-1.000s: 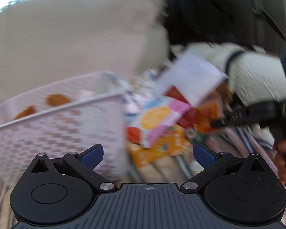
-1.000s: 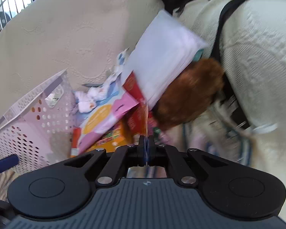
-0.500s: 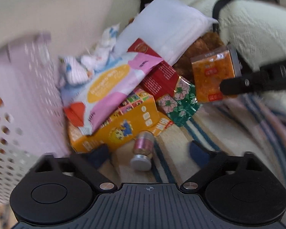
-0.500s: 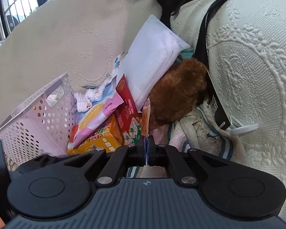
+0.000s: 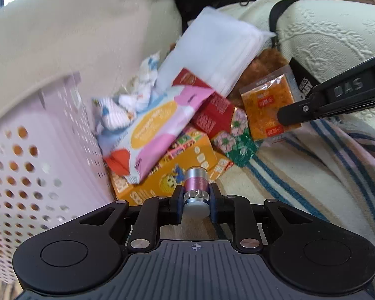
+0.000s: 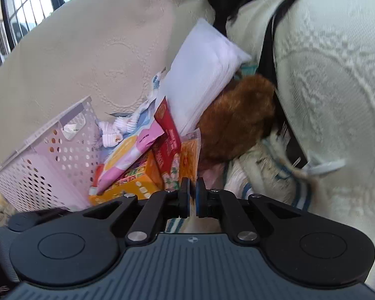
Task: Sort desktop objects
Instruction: 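Close the left gripper on the small pink-capped bottle and lift it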
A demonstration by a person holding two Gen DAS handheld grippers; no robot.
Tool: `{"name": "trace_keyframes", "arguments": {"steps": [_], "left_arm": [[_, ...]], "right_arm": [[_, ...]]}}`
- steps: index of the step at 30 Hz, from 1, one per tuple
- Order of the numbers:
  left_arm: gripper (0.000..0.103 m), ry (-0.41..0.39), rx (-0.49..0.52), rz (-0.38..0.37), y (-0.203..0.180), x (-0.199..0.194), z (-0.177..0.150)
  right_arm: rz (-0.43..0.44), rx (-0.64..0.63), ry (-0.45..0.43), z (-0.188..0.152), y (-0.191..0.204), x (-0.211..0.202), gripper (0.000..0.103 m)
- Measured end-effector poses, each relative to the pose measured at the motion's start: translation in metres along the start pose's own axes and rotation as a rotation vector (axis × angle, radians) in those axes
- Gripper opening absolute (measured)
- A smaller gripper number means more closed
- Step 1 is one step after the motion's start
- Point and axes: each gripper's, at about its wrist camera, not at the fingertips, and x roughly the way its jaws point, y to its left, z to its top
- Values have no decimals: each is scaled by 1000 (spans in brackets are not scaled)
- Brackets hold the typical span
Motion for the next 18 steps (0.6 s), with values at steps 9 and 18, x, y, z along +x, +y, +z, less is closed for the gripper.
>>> {"name": "trace_keyframes", "arguments": {"steps": [9,18], "left_arm": [[17,-104,-25,29,16,-48,29],[17,-225,-47,101,52,-105,58]], "right_arm": [[-80,-105,-32,6,24,-9,4],[-79,-214,-115,34,62,-35,3]]}}
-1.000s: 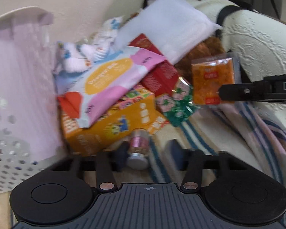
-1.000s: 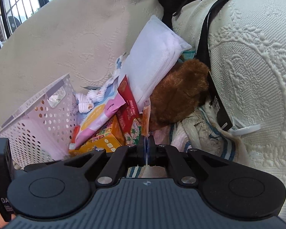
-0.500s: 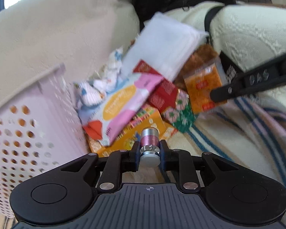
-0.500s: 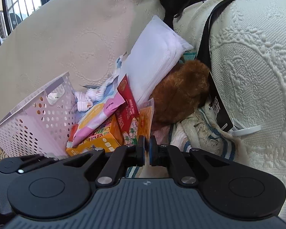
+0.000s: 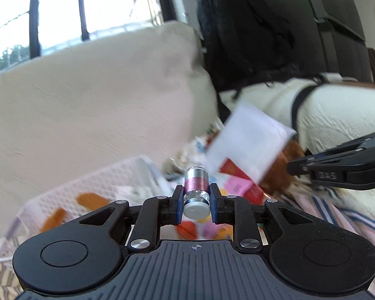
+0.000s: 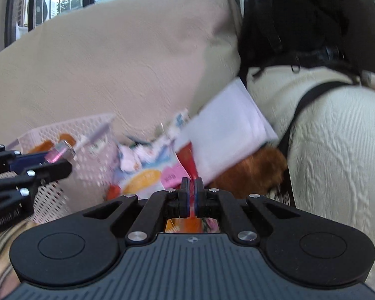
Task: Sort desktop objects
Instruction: 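Close the left gripper on the small pink-capped bottle and lift it, then hold the bottle in the left gripper while the right gripper grasps the orange snack packet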
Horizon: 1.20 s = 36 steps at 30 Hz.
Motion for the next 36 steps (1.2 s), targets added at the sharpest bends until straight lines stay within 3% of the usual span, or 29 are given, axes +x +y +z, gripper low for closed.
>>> {"name": "trace_keyframes", "arguments": {"steps": [3,6,8,9,10,13,16,19,26,28,30,31,33,36], "left_arm": [[17,-6,-21,18,10,-7,1],[17,2,-44,11,15,-10,-8],[18,10,-59,4,16,-10,-15],[18,15,-61,-3,16,-10,-20],[18,21,-63,-9,16,-10,-25],[18,43,-77,-27,14,-4,-37],[18,66,-95,-43,14,3,-48],[18,79,-101,-51,16,9,-56],[18,91,-118,-58,22,20,-60],[18,94,-125,-61,23,21,-60],[18,90,-127,-61,22,21,-60],[18,91,-125,-61,22,21,-60],[18,93,-130,-62,22,20,-60],[18,89,-132,-61,22,18,-59]], "right_arm": [[-8,20,-1,3,-3,-5,3],[17,32,54,-11,-7,3,7],[54,34,115,-26,-4,14,45],[56,16,146,-34,1,20,82],[49,-16,152,-41,8,24,90],[37,-169,182,-54,33,39,87],[30,-239,239,-57,41,57,85],[14,-261,275,-61,37,74,80],[25,-271,343,-70,35,94,80],[48,-249,350,-68,32,94,65],[42,-212,345,-66,27,90,58],[34,-189,339,-64,25,88,46],[50,-139,335,-61,17,82,34],[87,-116,336,-62,12,69,26]]}}
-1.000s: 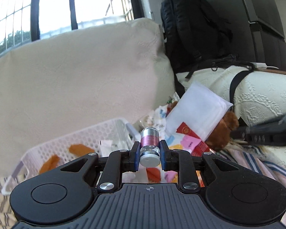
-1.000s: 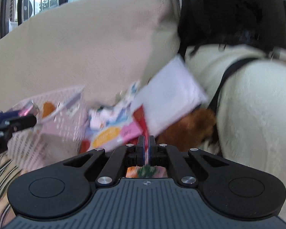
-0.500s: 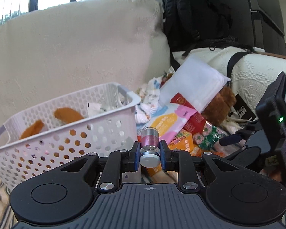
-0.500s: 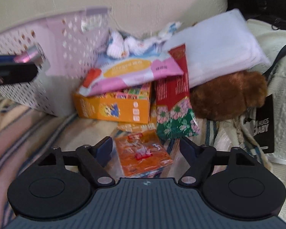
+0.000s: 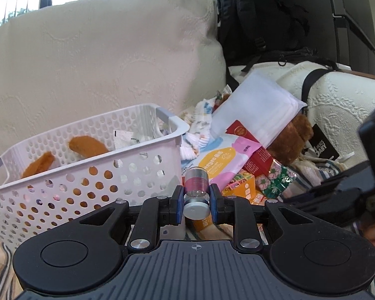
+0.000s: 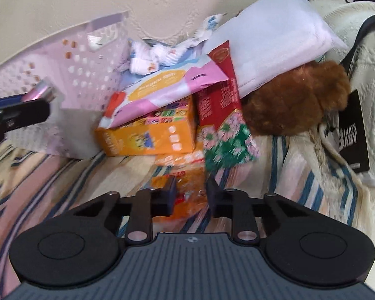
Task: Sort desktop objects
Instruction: 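Hold the bottle in the left gripper while the right gripper grasps the orange snack packet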
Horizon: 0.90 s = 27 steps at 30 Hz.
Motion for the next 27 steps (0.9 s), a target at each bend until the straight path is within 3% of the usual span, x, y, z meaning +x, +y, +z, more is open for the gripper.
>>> {"name": "trace_keyframes", "arguments": {"steps": [3,7,11,15,21,23,24,27], "left_arm": [[18,-2,-2,-1,-1,-2,0],[19,2,-4,2,1,-5,-1],[19,8,-5,3,2,-5,-3],[19,2,-5,3,3,-5,-4],[19,6,-14,2,8,-3,-8],[19,7,-22,-3,10,-5,-10],[19,10,-27,-12,12,-6,-11],[24,20,-34,-27,20,-16,-17]], "right_arm": [[47,5,-18,-7,-1,-11,27],[209,138,24,-8,-15,-11,61],[287,277,43,-2,-25,-5,70],[331,272,37,-2,-15,2,82],[81,-215,-15,-18,63,1,87],[92,-163,-10,-14,62,1,80],[95,-111,-10,-12,55,1,71],[122,-28,-4,-5,40,0,68]]}}
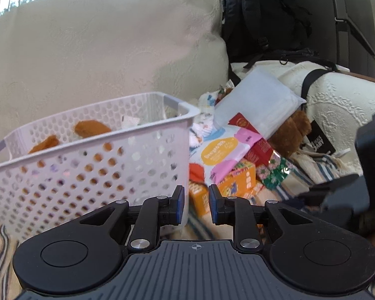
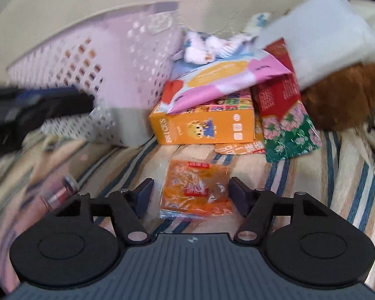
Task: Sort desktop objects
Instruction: 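Hold the bottle in the left gripper while the right gripper grasps the orange snack packet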
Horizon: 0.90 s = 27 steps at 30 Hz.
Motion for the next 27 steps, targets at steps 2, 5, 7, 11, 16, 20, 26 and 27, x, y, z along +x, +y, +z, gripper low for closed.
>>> {"name": "trace_keyframes", "arguments": {"steps": [2,5,7,11,16,20,26,27], "left_arm": [[30,11,1,15,11,-9,-6],[47,71,-34,6,31,-19,-14],[62,119,-24,-6,35,-23,-21],[83,156,-14,-2,27,-27,-31],[80,232,-4,12,4,-1,-41],[67,262,15,-16,-11,11,-51],[18,267,-32,-22,3,11,-56],[18,264,-11,-19,1,9,-56]], "right_arm": [[-6,1,0,0,-3,-4,65],[-13,-5,-16,-5,-4,-6,62],[-15,-11,-19,-3,-3,-4,62],[-11,-39,5,1,-1,2,70],[-30,-96,-55,-5,6,0,80],[-28,-94,-109,-6,-6,-22,80],[-49,-335,-43,-17,-7,-37,79],[-42,-387,-43,-20,-4,-40,79]]}}
